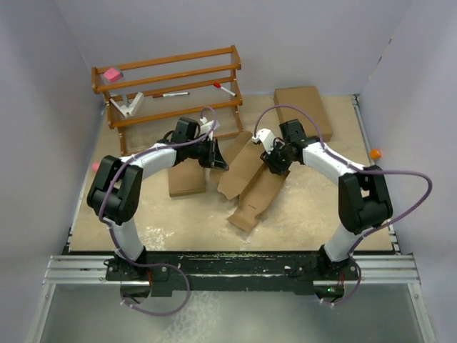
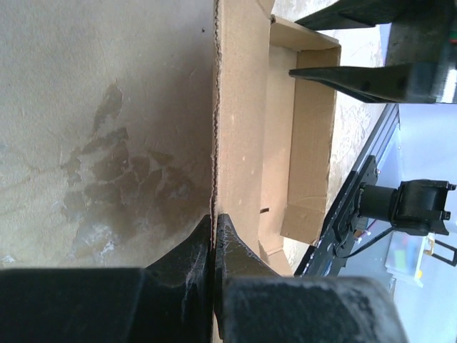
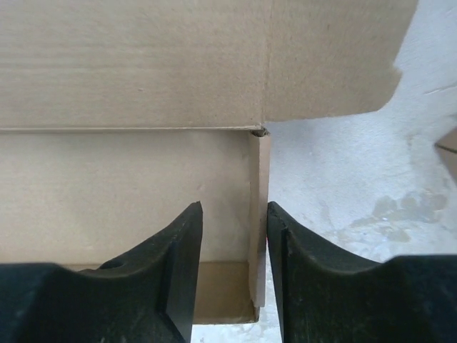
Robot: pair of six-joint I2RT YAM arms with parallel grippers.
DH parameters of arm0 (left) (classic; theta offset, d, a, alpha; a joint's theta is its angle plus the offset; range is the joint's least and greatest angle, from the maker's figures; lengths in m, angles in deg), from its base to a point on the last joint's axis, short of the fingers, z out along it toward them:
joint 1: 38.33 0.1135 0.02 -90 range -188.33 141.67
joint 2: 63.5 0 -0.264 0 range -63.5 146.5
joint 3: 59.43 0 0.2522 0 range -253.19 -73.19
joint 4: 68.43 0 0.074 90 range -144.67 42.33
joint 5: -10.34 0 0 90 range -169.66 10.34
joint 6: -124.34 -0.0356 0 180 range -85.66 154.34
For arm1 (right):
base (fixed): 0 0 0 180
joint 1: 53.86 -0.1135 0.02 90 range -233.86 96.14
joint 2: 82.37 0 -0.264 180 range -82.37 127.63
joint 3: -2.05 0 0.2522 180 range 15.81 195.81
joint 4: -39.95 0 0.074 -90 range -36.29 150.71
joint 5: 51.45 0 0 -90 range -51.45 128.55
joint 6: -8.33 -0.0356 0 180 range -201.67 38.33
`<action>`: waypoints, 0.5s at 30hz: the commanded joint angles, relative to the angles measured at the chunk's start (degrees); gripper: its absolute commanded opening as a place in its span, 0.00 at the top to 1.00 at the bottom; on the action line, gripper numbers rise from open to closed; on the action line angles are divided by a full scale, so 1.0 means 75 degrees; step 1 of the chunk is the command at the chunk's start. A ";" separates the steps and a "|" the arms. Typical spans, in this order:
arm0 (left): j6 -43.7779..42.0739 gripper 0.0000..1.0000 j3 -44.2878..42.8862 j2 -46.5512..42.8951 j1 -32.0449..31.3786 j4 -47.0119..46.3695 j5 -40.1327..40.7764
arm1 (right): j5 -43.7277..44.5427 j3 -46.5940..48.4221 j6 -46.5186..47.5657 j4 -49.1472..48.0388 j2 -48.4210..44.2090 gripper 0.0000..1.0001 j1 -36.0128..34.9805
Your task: Fold the paper box
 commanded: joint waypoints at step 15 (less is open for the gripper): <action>-0.1312 0.96 -0.1375 0.0208 -0.0020 0.1124 -0.0137 | -0.2694 -0.0150 0.0725 0.0393 -0.1743 0.52 0.0991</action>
